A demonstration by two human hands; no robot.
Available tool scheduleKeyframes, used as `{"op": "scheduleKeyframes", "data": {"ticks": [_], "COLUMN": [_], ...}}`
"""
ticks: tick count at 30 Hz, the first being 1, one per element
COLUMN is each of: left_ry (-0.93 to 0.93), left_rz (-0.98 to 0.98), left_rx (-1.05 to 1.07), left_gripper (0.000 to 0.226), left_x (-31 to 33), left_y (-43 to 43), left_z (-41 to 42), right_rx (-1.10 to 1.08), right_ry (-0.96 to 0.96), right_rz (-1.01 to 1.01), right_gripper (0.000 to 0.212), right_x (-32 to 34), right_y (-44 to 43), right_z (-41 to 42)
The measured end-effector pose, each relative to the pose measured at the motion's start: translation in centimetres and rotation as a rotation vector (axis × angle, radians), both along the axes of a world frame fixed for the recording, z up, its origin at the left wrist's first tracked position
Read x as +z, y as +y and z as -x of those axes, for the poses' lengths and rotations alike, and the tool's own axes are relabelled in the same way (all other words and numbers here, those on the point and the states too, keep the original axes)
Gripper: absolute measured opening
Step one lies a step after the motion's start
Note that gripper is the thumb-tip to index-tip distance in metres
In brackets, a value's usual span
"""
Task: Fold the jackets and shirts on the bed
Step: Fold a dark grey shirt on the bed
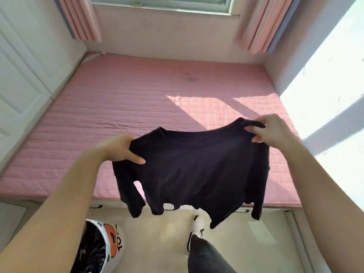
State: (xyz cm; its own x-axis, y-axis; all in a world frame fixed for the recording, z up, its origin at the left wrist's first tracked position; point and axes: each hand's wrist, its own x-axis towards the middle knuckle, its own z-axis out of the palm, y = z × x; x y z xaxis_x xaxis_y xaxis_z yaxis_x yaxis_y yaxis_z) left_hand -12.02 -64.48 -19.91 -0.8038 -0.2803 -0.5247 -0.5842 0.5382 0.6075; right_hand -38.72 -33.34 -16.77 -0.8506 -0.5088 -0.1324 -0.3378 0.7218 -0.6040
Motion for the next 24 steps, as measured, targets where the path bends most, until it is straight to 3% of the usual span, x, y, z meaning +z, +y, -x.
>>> {"op": "scheduleKeyframes", "data": {"ticks": [3, 6, 8, 13, 19, 24], "left_ry": [0.08, 0.144, 0.194, 0.121, 0.176, 0.331], "left_rz": [0.065, 0.161, 0.241, 0.706, 0.61, 0.36], "left_rx": [0.087, 0.223, 0.375, 0.542, 0.598, 0.659], "left_gripper": [0.019, 0.006, 0.018, 0.021, 0.027, 0.022], "left_x": [-1.8, -4.2, -6.1, -10.5, -15.0, -19.4], "left_y": [-2.7, -4.3, -4.6, -6.9, -14.8, -21.2], "left_z": [5.3, 10.4, 13.7, 20.9, 30.6, 37.8], "right_rx": [-0.02, -0.019, -0.026, -0.097, -0.184, -0.123], "right_ry": [0.024, 0.039, 0.048, 0.071, 0.094, 0.181], "right_rz": [0.016, 0.01, 0.019, 0.052, 0.134, 0.116], "right_gripper": [0.017, 0.017, 0.019, 0.026, 0.021, 0.026], "right_x": [-1.6, -3.8, -5.6, -10.6, -16.4, -20.6], "right_y": [-2.6, -5.2, -7.4, -12.7, -20.3, -26.1], "right_z": [5.2, 9.9, 12.8, 18.6, 26.5, 33.4]}}
